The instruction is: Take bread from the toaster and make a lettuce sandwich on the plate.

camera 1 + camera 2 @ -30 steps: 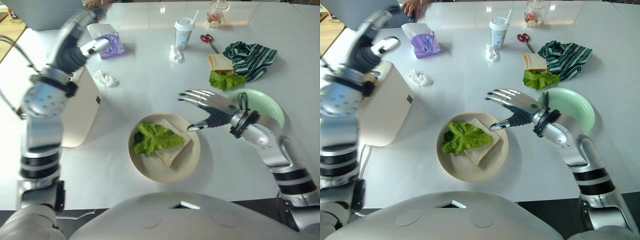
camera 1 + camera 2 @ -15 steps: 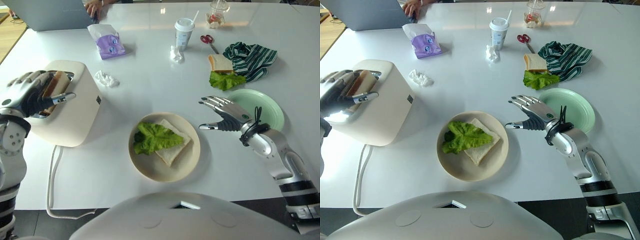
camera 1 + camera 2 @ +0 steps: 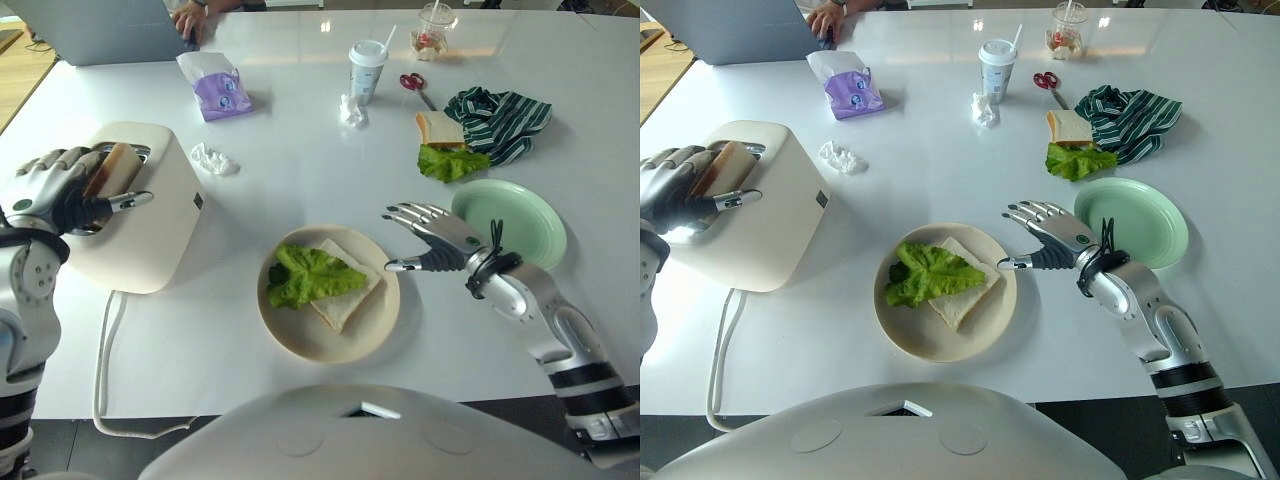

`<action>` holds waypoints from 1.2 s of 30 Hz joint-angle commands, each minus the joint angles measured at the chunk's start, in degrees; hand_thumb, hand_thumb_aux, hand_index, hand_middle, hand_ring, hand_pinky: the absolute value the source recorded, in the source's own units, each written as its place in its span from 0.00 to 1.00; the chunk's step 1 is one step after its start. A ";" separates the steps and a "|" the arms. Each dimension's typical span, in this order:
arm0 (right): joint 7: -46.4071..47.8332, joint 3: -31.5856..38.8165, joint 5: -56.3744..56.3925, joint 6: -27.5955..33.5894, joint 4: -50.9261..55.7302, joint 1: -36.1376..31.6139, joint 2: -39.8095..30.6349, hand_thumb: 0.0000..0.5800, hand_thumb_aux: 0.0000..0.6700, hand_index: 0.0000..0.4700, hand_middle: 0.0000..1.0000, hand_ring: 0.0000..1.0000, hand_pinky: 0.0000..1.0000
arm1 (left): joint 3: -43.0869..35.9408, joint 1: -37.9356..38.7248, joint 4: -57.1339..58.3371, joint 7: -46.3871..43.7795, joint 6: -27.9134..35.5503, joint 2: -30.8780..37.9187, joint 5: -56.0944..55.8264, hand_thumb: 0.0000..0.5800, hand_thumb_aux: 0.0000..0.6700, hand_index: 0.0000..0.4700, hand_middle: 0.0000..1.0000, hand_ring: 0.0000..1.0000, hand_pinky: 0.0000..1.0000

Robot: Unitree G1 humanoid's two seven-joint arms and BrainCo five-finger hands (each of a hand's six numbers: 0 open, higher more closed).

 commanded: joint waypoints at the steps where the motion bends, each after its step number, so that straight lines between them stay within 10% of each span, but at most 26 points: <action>1: -0.37 1.04 -3.09 0.73 1.93 -0.63 -0.95 0.00 0.00 0.00 0.00 0.00 0.00 | 3.02 -2.80 -0.21 0.65 0.43 0.36 -1.23 0.00 0.00 0.00 0.00 0.00 0.00; 7: -1.07 1.92 -6.06 1.59 2.89 -0.90 -1.31 0.00 0.00 0.00 0.00 0.00 0.00 | 3.23 -2.01 2.46 0.94 -1.11 1.69 -0.21 0.00 0.00 0.00 0.00 0.00 0.00; 10: -1.24 2.12 -6.61 1.66 3.20 -1.27 -1.39 0.00 0.00 0.00 0.00 0.00 0.00 | 2.80 -1.68 3.53 0.88 -1.96 1.84 0.01 0.45 0.26 0.26 0.00 0.00 0.00; 13: -1.36 2.25 -6.75 1.72 3.22 -1.51 -1.33 0.00 0.00 0.00 0.00 0.00 0.00 | 2.00 -1.44 3.62 0.45 -2.76 1.24 -0.40 0.35 0.20 0.20 0.00 0.00 0.00; 16: -1.44 2.36 -6.87 1.72 3.24 -1.85 -1.37 0.00 0.00 0.00 0.00 0.00 0.00 | 1.45 -1.53 4.02 0.41 -3.23 0.99 -0.46 0.89 0.66 0.66 0.00 0.00 0.00; 17: -1.51 2.50 -6.86 1.59 3.40 -2.11 -1.31 0.00 0.00 0.00 0.00 0.00 0.00 | 1.60 -1.48 3.82 0.49 -3.37 0.76 -0.81 1.00 1.00 1.00 0.18 0.18 0.18; 18: -1.55 2.60 -6.85 1.54 3.47 -2.26 -1.24 0.00 0.00 0.00 0.00 0.00 0.00 | 1.81 -1.57 3.59 0.59 -3.46 0.53 -1.25 1.00 1.00 1.00 0.86 0.86 0.86; 19: -1.60 2.64 -6.83 1.53 3.49 -2.29 -1.20 0.00 0.00 0.00 0.00 0.00 0.00 | 1.94 -1.77 3.50 0.65 -3.51 0.49 -1.62 1.00 1.00 1.00 1.00 1.00 1.00; 36: -3.88 3.11 -7.53 2.10 4.51 -3.75 -0.76 0.00 0.00 0.00 0.00 0.00 0.00 | 20.34 -17.68 17.99 -2.70 -10.04 0.28 -44.00 1.00 1.00 1.00 1.00 1.00 1.00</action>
